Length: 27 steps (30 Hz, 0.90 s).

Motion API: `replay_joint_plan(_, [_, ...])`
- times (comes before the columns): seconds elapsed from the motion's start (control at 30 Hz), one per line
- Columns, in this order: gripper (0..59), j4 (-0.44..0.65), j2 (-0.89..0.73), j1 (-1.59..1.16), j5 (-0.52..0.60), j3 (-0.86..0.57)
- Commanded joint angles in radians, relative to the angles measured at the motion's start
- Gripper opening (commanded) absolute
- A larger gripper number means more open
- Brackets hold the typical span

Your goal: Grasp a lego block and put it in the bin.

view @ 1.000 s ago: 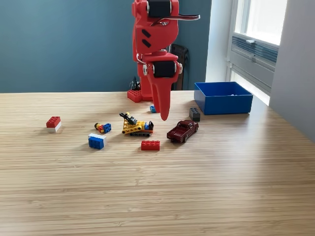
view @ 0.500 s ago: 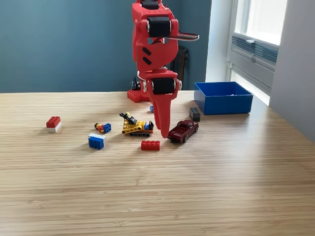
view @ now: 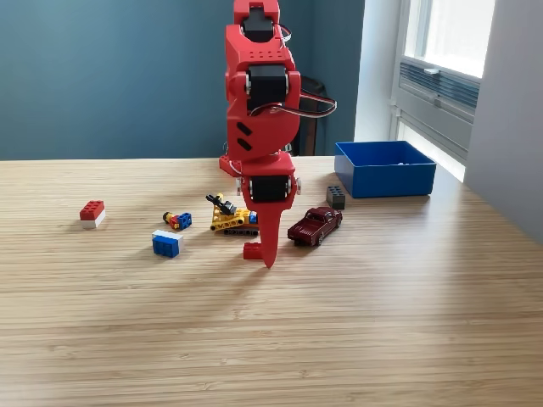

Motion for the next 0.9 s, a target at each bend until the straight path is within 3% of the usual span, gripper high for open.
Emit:
replay_joint_plan(0.03, [14.2, 0.038, -0.020, 0.026, 0.006, -0.135])
replay_joint_plan(0.23, [0.1, 0.052, -0.038, 0.029, 0.012, -0.158])
replay_joint_plan(0.43, [0.1, 0.061, -0.034, 0.029, 0.023, -0.138])
replay_joint_plan(0.6, [0.1, 0.063, -0.028, 0.023, 0.020, -0.012])
replay_joint_plan(0.7, [0.0, 0.124, -0.014, 0.029, 0.020, -0.026])
replay_joint_plan(0.9, [0.0, 0.163, 0.206, -0.002, 0.026, -0.011])
